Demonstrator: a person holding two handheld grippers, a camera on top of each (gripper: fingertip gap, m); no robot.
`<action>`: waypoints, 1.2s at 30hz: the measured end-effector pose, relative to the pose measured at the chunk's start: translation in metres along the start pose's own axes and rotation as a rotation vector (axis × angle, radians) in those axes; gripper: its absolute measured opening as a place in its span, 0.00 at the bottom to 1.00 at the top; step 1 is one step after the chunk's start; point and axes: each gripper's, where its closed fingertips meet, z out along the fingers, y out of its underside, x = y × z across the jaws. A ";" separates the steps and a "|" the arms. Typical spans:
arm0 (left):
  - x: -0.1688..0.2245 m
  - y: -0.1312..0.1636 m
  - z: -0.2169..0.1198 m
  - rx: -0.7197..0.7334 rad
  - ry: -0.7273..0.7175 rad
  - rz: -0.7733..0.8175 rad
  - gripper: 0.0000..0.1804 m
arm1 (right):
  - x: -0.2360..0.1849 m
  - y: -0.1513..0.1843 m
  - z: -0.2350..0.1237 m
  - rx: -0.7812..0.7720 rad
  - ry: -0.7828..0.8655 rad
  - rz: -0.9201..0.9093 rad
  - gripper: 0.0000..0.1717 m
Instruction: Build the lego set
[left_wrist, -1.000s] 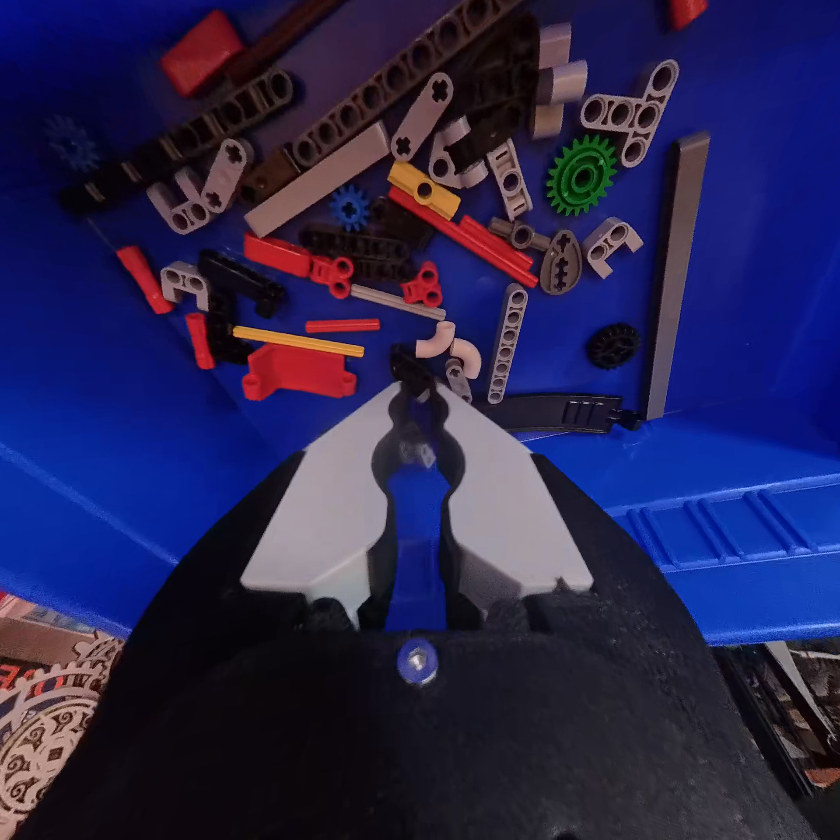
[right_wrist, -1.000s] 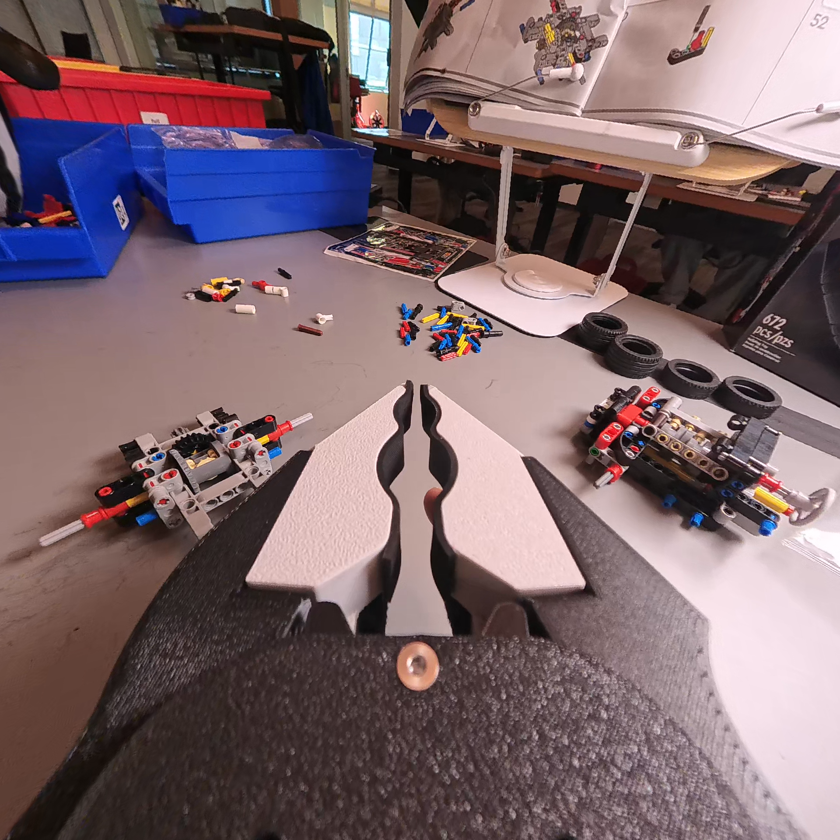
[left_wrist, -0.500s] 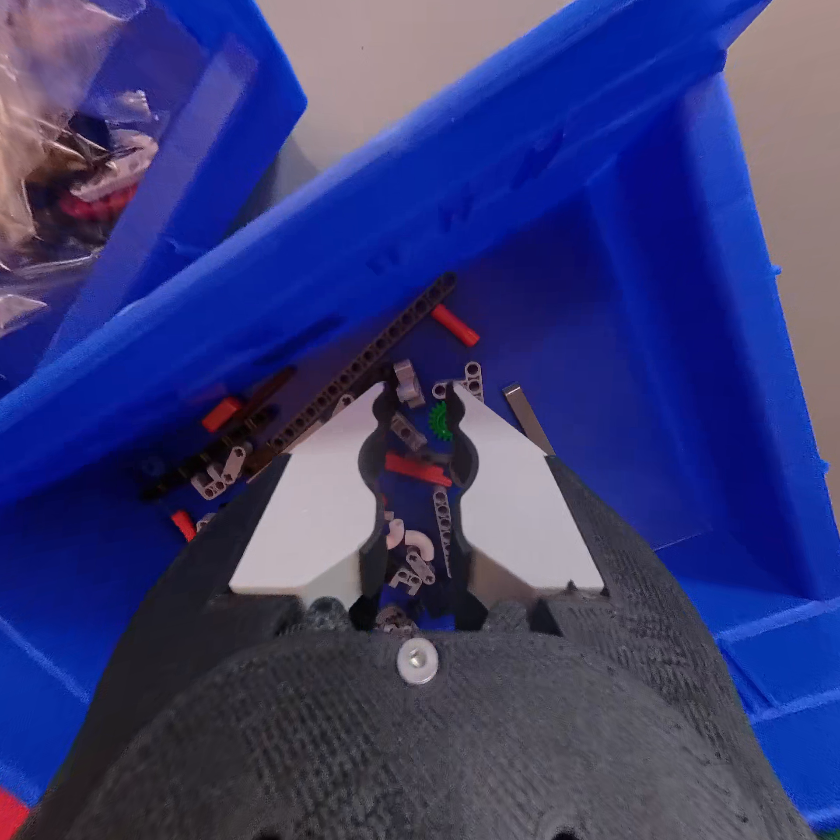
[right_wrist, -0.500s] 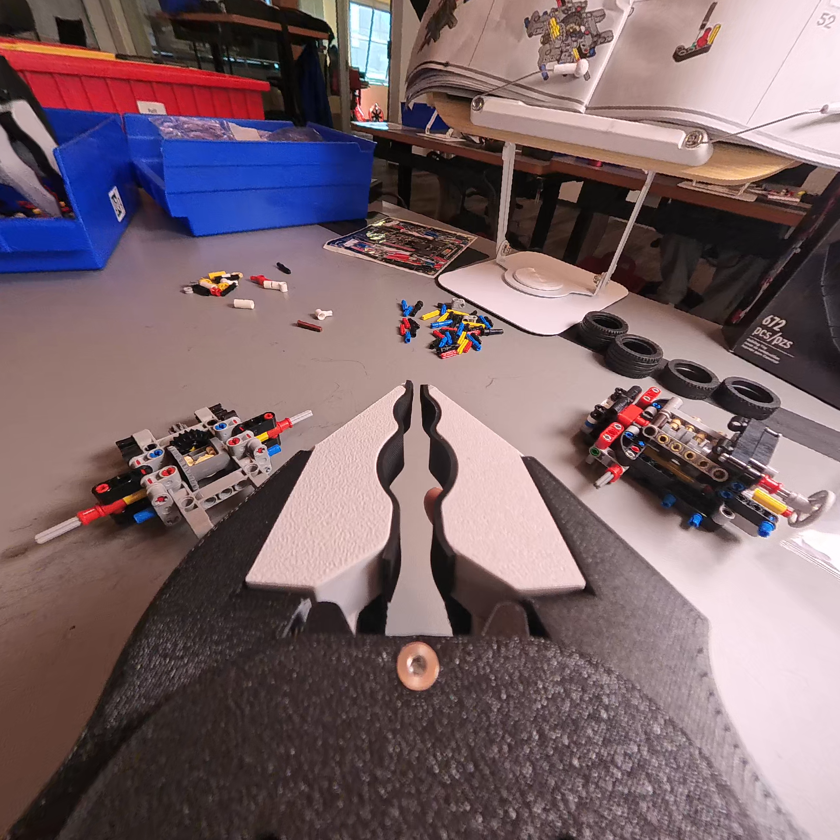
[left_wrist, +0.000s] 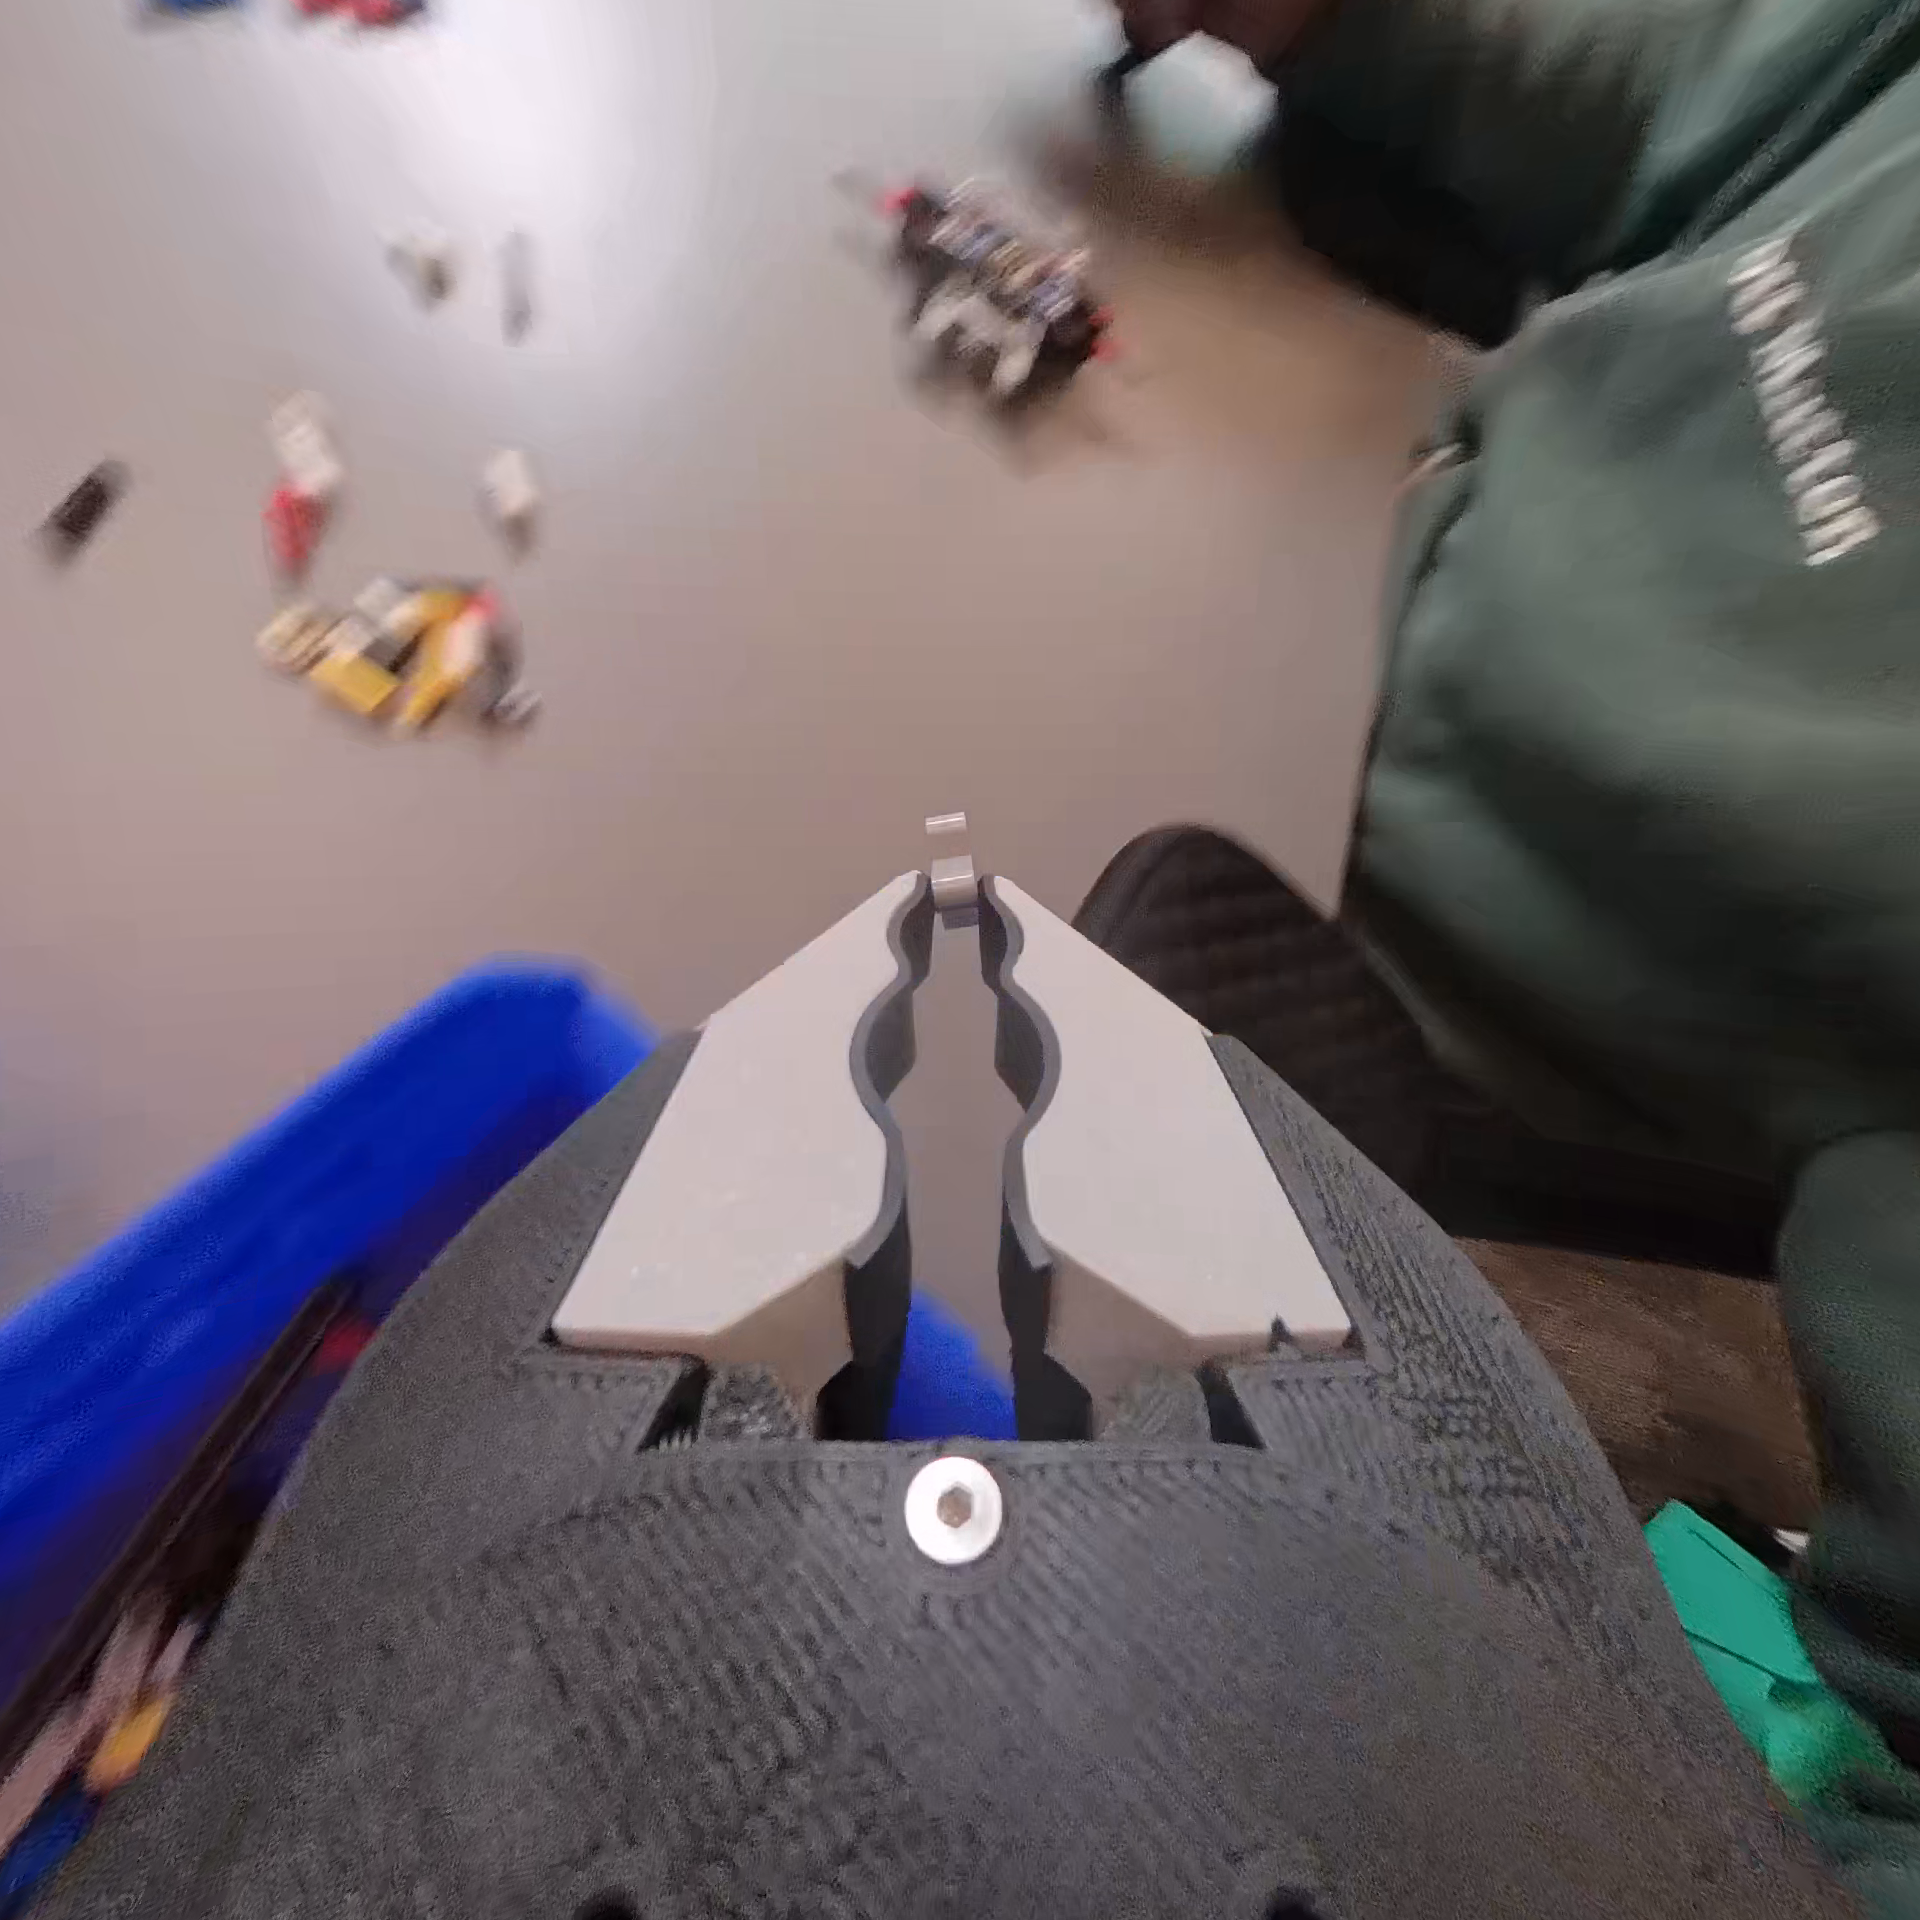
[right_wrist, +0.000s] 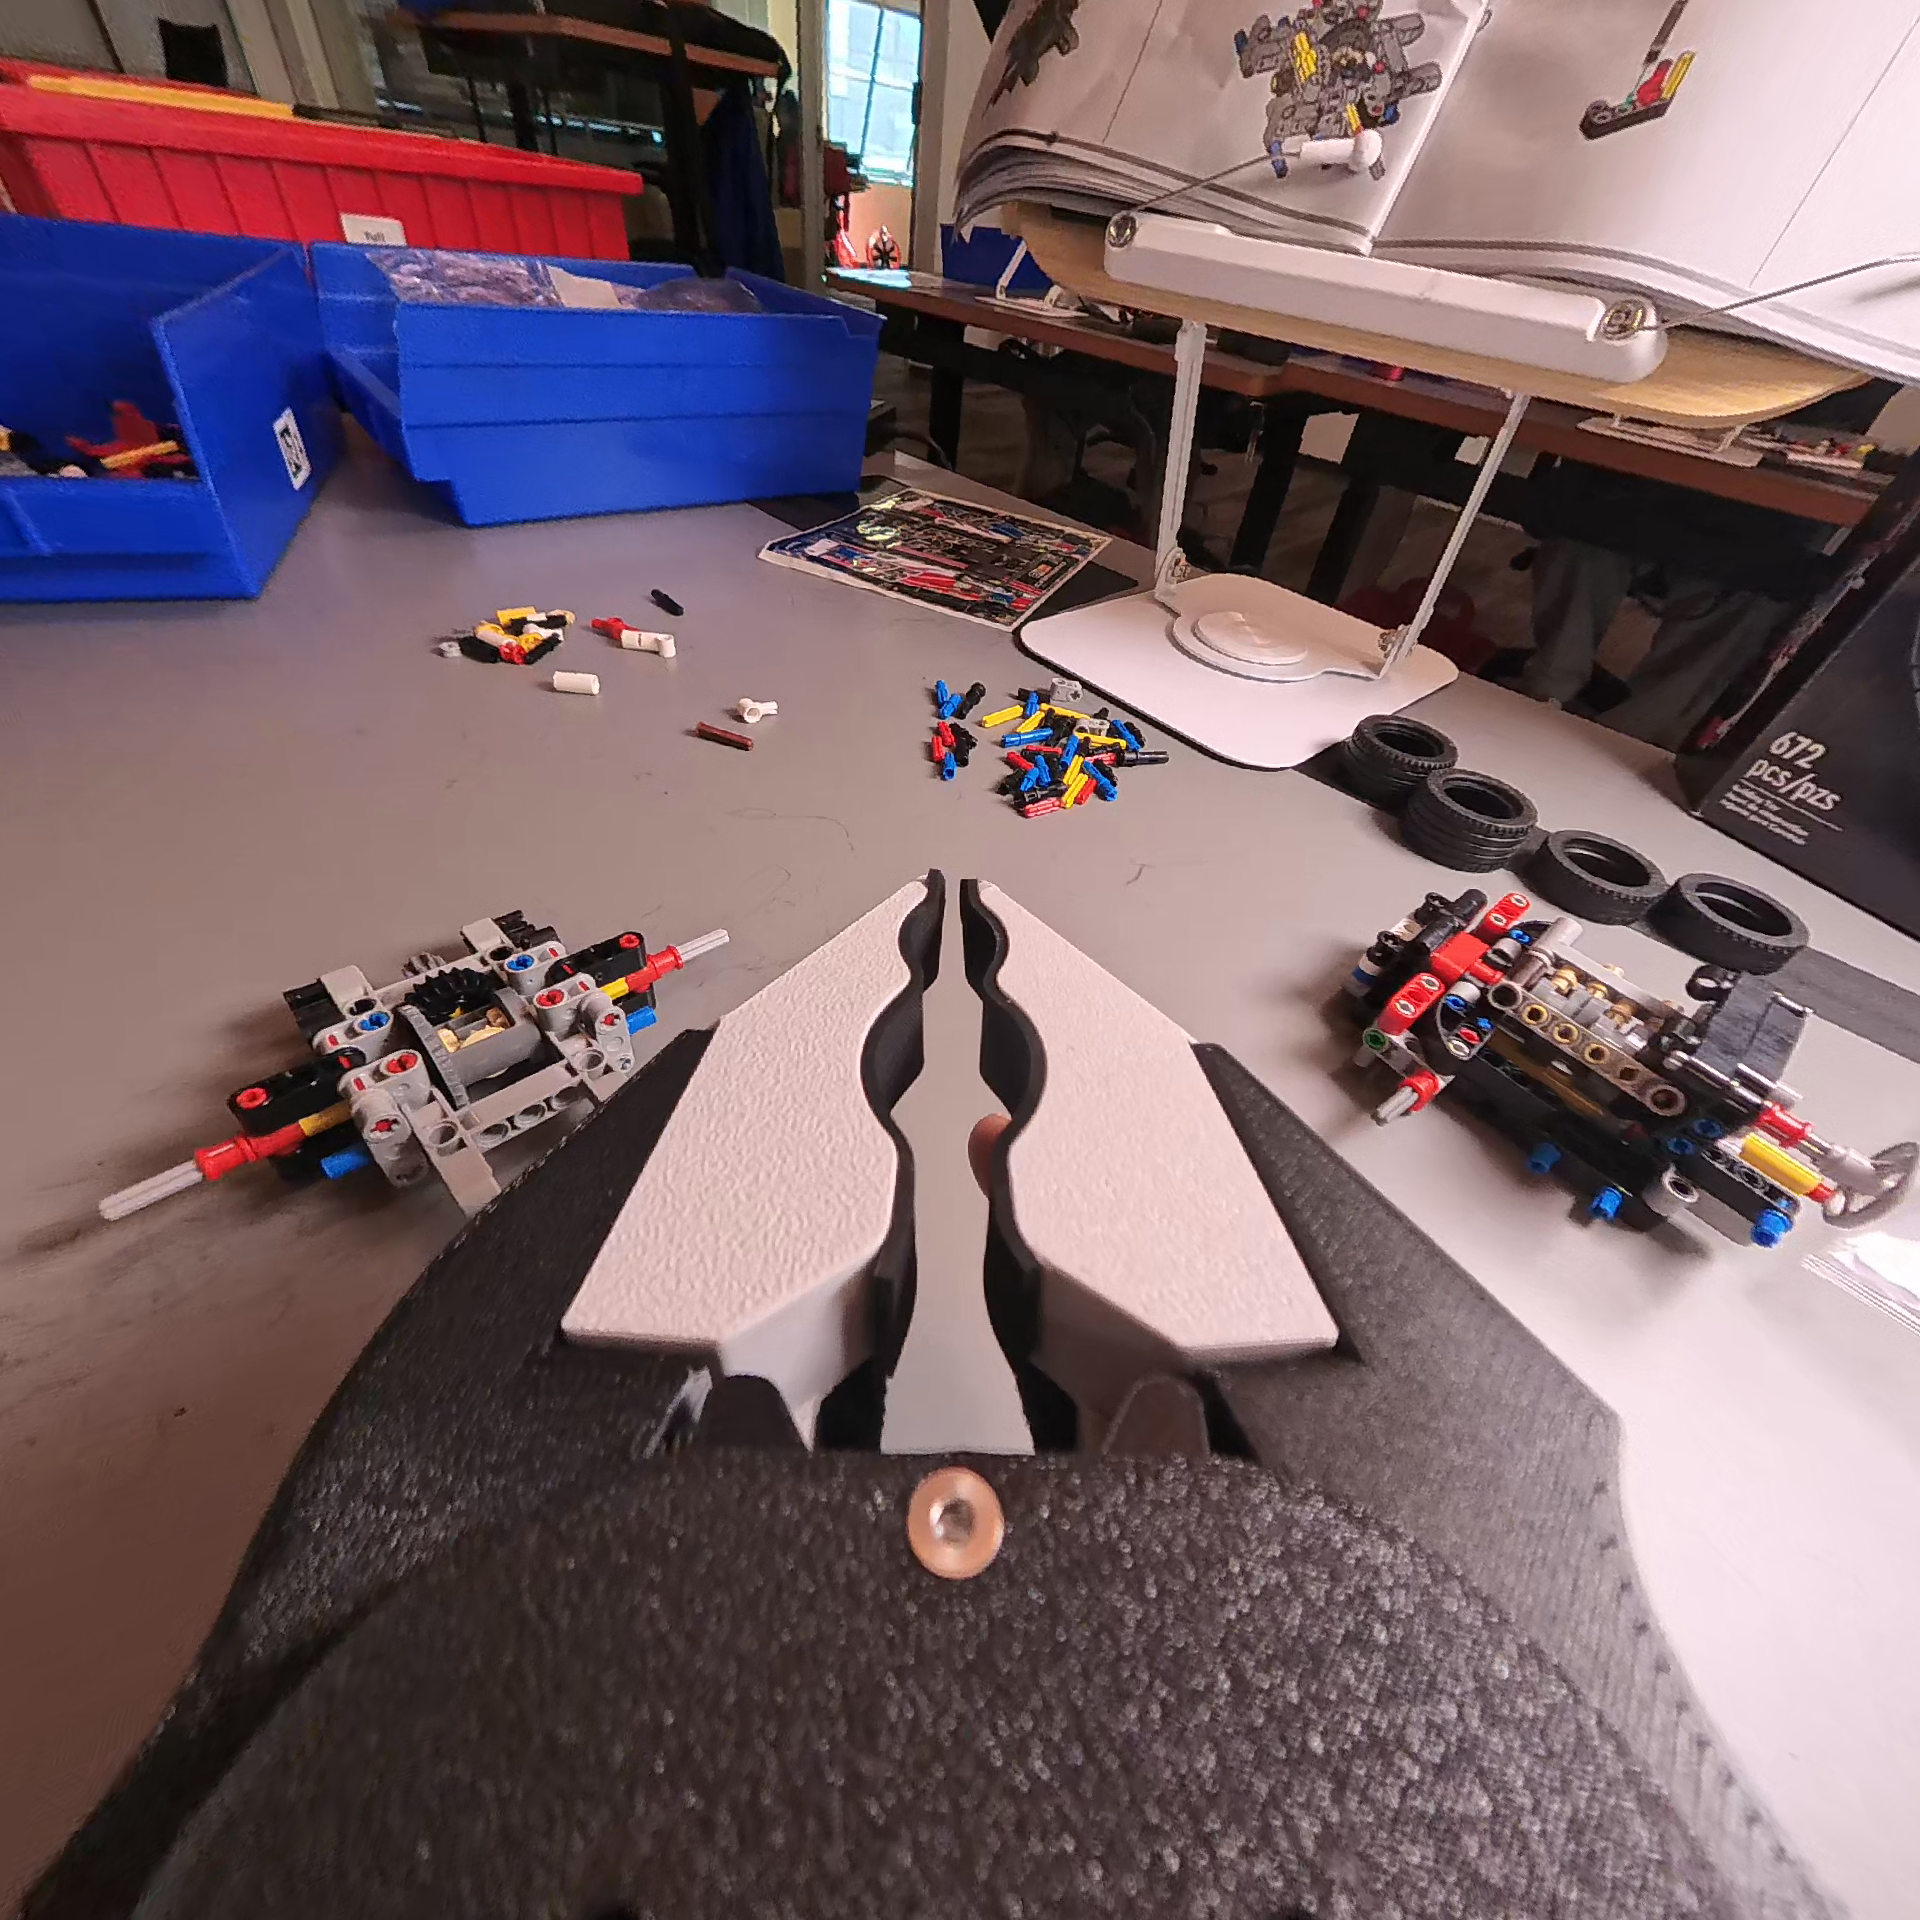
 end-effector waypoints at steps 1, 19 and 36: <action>0.013 -0.012 0.020 0.012 0.051 0.017 0.04 | 0.000 0.000 0.000 0.001 0.000 -0.002 0.01; 0.029 -0.068 0.239 -0.191 0.335 0.148 0.05 | -0.002 -0.022 -0.074 0.045 -0.111 -0.050 0.28; -0.078 0.047 -0.057 -0.477 -0.590 -0.013 0.15 | 0.003 -0.023 -0.092 0.089 -0.080 -0.093 0.25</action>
